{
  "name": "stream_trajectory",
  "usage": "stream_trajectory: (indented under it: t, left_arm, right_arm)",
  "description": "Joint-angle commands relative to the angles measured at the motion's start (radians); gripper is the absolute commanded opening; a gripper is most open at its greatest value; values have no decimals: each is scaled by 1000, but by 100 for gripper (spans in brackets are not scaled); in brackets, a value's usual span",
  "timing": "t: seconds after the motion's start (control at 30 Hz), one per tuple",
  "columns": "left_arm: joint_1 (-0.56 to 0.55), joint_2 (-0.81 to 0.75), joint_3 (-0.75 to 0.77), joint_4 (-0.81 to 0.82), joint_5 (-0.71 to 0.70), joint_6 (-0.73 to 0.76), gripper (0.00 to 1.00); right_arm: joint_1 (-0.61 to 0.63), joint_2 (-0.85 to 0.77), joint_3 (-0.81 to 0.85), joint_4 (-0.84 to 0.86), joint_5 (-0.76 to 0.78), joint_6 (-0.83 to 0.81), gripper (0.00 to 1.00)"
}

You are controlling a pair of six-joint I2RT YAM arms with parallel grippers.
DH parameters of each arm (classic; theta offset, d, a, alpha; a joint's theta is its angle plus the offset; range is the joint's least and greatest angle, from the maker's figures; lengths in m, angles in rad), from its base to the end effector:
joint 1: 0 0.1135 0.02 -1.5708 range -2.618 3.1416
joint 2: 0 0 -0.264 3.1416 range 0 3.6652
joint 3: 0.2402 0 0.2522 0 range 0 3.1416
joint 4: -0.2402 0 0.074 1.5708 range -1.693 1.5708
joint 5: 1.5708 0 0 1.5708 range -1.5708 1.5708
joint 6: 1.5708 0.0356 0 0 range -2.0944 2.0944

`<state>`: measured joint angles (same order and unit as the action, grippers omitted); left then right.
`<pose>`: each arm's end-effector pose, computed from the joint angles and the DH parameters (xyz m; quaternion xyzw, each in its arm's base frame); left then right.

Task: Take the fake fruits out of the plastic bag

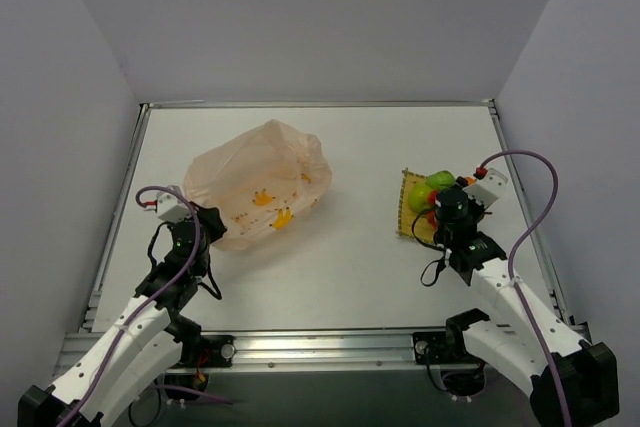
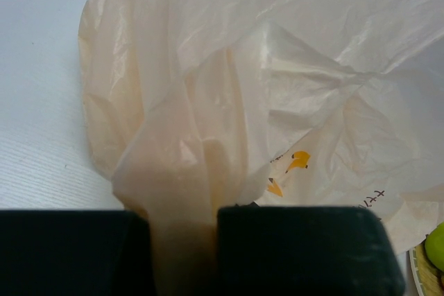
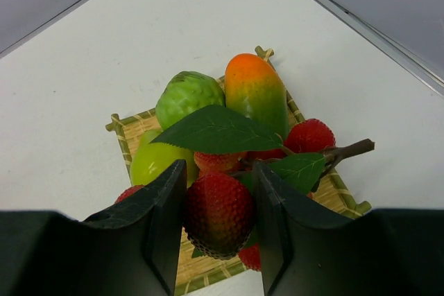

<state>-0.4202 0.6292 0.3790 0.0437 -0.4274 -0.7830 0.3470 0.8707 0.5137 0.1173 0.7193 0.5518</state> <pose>0.1547 -0.0530 0.2445 -0.2684 0.7220 -0.2130 0.6011 0.1944 0.0454 0.2621 0.2915 0.7102 0.0017 0.6409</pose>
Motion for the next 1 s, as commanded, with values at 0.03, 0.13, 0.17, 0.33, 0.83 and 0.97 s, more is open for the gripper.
stream_trajectory:
  t: [0.03, 0.13, 0.17, 0.33, 0.83, 0.97]
  left_arm:
    - [11, 0, 11, 38, -4, 18, 2]
    - [12, -2, 9, 38, -2, 18, 2]
    - [12, -2, 8, 38, -4, 16, 2]
    - [12, 3, 9, 39, -1, 14, 2]
    - [14, 41, 46, 41, 6, -2, 2]
    - [15, 67, 69, 35, -51, -4, 2]
  right_arm:
    - [-43, 42, -9, 82, -52, -15, 6]
    - [-68, 66, -14, 90, -87, -6, 18]
    - [-72, 73, -15, 90, -92, -3, 20]
    - [-80, 108, -23, 91, -103, 31, 42]
    - [-88, 59, 19, 76, -172, 23, 99]
    - [-86, 2, 92, 36, -228, 5, 100]
